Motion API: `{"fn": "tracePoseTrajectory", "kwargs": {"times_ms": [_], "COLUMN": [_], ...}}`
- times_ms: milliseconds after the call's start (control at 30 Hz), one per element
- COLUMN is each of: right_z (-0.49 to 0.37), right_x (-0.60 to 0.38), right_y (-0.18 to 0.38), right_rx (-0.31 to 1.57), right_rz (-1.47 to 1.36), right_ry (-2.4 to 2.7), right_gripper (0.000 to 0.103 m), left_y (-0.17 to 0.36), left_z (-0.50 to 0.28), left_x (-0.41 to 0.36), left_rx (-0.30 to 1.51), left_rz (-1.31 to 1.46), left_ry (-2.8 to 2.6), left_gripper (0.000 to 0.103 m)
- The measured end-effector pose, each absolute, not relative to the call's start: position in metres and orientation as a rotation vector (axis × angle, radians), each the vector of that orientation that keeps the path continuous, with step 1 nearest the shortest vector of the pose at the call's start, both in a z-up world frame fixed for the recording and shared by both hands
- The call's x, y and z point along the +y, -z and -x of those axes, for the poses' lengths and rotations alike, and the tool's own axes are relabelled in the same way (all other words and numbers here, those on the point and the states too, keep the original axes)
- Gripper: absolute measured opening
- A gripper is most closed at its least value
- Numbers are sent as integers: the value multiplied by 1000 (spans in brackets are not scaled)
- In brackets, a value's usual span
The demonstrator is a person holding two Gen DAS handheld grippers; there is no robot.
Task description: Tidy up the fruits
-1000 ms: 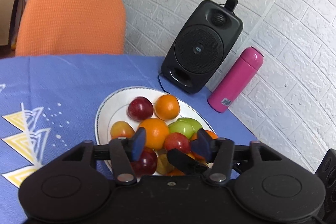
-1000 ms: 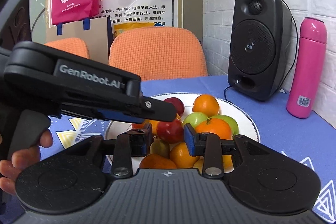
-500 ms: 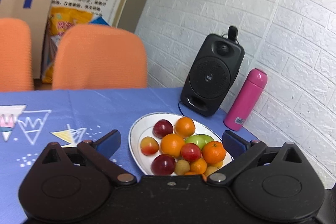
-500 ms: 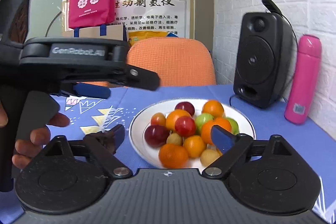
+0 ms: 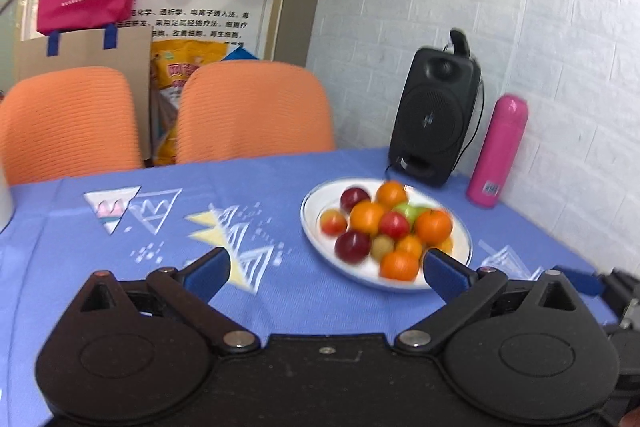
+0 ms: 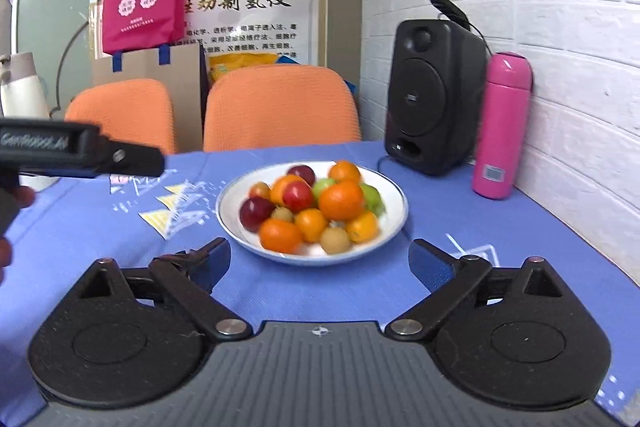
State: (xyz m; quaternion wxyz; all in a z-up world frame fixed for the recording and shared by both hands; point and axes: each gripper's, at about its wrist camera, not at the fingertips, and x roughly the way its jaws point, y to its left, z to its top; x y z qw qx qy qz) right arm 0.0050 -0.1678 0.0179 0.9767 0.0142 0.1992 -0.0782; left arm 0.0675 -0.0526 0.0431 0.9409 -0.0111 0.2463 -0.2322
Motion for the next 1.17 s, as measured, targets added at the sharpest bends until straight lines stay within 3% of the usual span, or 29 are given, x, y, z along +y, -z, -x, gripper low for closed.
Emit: {"fn": "tracePoseTrajectory", "kwargs": {"times_ms": [467, 1167], "right_z": [13, 13], "right_x": [-186, -190], "right_y": [10, 15], "right_rx": [466, 475], "right_rz": [-61, -91], "right_ry": [205, 200], "right_gripper": [103, 103], "left_y": [-8, -4], "left_z": [-45, -50], "left_x": [-69, -79], "left_rx": [604, 600], "left_rz": [-19, -30], "left_ry": [403, 372], "left_gripper": [103, 103]}}
